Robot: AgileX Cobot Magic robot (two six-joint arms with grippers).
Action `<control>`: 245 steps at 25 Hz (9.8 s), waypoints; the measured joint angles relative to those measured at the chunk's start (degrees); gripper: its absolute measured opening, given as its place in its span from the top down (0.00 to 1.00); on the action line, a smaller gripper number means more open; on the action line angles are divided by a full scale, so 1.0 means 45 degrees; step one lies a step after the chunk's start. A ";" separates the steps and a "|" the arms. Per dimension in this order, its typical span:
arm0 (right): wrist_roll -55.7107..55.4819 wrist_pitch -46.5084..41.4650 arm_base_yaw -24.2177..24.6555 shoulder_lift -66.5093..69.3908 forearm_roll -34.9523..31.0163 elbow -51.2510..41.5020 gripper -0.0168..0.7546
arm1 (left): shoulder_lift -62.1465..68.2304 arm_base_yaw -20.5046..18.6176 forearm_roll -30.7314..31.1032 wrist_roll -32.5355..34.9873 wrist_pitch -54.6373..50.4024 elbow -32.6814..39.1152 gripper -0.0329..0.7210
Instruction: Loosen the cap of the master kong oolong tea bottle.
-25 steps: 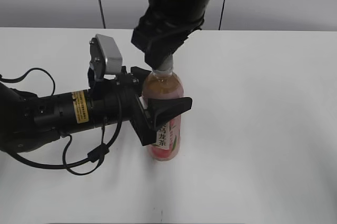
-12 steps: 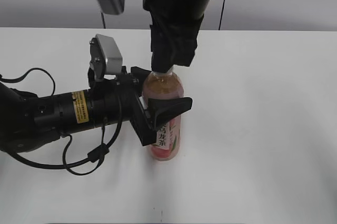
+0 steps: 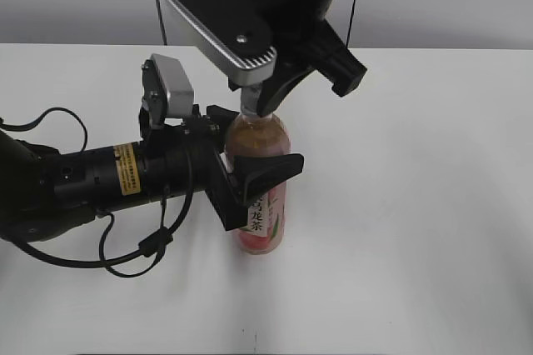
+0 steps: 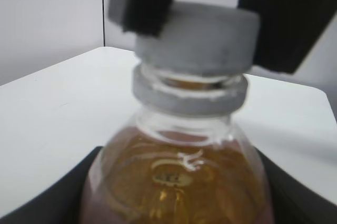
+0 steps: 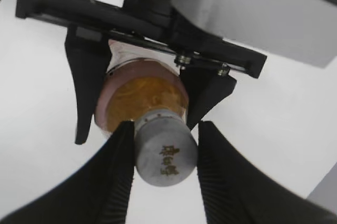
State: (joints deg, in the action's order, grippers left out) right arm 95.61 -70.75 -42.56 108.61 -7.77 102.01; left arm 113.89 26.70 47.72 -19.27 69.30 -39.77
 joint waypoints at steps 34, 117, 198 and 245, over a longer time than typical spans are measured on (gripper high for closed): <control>1.2138 0.0139 -0.0042 -0.0011 0.0464 0.0000 0.62 | 0.0011 0.0000 -0.0159 -0.0105 -0.0028 -0.0013 0.35; -1.8439 0.6156 0.5918 0.0104 0.2715 -0.9116 0.42 | 0.0011 0.0000 -0.0062 -0.0027 -0.0007 -0.0013 0.35; -2.0127 0.1915 0.5918 -2.2677 0.1917 -1.6139 0.40 | -0.1775 0.0000 0.0187 -0.0670 -0.0025 -0.0013 0.17; -2.0072 0.1818 0.5918 -2.2677 0.1902 -1.6139 0.40 | -1.3042 0.0000 0.3321 -0.9606 -0.6130 0.0581 0.18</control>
State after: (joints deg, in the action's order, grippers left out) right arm 5.29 -62.57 -15.93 6.56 0.79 29.38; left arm 55.21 26.70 62.67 -62.49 41.72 -37.15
